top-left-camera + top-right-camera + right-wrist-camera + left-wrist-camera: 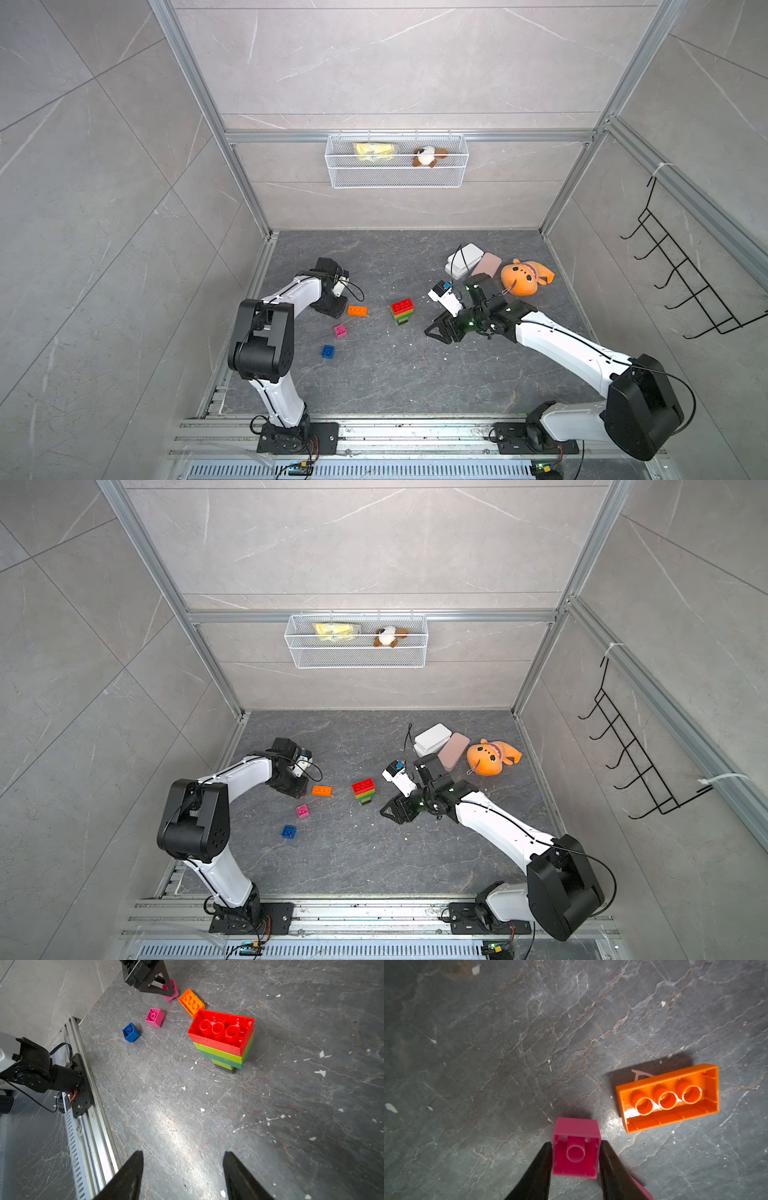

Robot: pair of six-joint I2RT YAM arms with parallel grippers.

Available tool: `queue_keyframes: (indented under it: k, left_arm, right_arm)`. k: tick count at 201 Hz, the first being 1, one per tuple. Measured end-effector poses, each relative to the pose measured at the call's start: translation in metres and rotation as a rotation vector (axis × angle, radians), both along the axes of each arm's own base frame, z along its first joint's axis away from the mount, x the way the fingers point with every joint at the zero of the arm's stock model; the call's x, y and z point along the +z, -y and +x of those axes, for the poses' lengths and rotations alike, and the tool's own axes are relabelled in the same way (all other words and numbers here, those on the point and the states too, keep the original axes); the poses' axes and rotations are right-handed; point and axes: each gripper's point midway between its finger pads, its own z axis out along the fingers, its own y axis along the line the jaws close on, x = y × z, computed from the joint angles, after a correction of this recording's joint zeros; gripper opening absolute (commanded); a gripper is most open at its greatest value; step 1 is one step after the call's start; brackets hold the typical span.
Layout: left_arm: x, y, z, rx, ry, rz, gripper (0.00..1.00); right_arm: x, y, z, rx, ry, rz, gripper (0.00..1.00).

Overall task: Assemble a carrot with lego
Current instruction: Pick up the lego brick from the center of the board, then assemble the lego brick with the lego brick.

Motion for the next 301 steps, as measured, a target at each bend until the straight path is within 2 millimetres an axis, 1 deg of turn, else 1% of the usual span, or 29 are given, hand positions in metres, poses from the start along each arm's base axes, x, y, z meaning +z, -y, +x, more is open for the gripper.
queue_keyframes:
  k: [67,90,110,129,140,159,173,186,199,209,220,227,240,253,266,281,301]
  left_arm:
    - [-0.003,-0.001,0.0,0.002,-0.01,0.0,0.4]
    - [-0.008,-0.001,-0.001,0.003,-0.024,0.002,0.37]
    - [-0.007,-0.001,0.0,0.003,-0.02,0.002,0.3]
    - [-0.007,-0.001,0.001,0.004,-0.018,0.001,0.26]
    - [-0.006,-0.001,0.001,0.004,-0.018,0.001,0.25]
    - [0.0,0.0,0.002,0.003,-0.003,-0.008,0.24]
    - [0.017,0.006,0.002,-0.006,0.031,-0.039,0.23]
    - [0.042,0.015,0.002,-0.026,0.089,-0.075,0.23]
    - [0.074,0.031,0.001,-0.071,0.168,-0.109,0.24]
    - [0.102,0.051,-0.001,-0.127,0.229,-0.138,0.24]
    - [0.131,0.08,-0.005,-0.202,0.289,-0.171,0.24]
    - [0.146,0.097,-0.007,-0.248,0.318,-0.187,0.23]
    - [0.166,0.126,-0.015,-0.329,0.345,-0.206,0.23]
    - [0.175,0.152,-0.025,-0.399,0.342,-0.215,0.23]
    - [0.176,0.171,-0.032,-0.453,0.319,-0.212,0.23]
    - [0.167,0.188,-0.037,-0.498,0.278,-0.193,0.23]
    - [0.151,0.199,-0.041,-0.531,0.217,-0.155,0.24]
  right_arm:
    - [-0.001,0.001,0.001,-0.006,0.004,-0.007,0.64]
    - [-0.001,0.001,0.002,-0.009,0.005,-0.01,0.64]
    - [-0.001,0.002,0.002,-0.011,0.007,-0.012,0.64]
    - [-0.002,0.002,0.003,-0.014,0.008,-0.015,0.64]
    - [-0.002,0.003,0.003,-0.015,0.007,-0.018,0.64]
    - [-0.004,0.004,0.002,-0.018,0.004,-0.024,0.65]
    - [-0.005,0.005,0.002,-0.022,0.003,-0.031,0.65]
    - [-0.006,0.006,0.002,-0.028,0.001,-0.04,0.65]
    - [-0.006,0.008,0.002,-0.032,0.0,-0.047,0.65]
    - [-0.006,0.009,0.003,-0.038,0.004,-0.048,0.65]
    - [-0.004,0.011,0.004,-0.045,0.008,-0.044,0.65]
    - [-0.002,0.013,0.006,-0.052,0.012,-0.042,0.65]
    - [0.0,0.017,0.009,-0.073,0.015,-0.031,0.65]
    - [0.001,0.023,0.014,-0.099,0.016,-0.014,0.65]
    - [0.001,0.029,0.018,-0.128,0.017,0.0,0.65]
    - [0.0,0.037,0.021,-0.16,0.017,0.01,0.65]
    - [-0.001,0.043,0.02,-0.184,0.028,0.019,0.65]
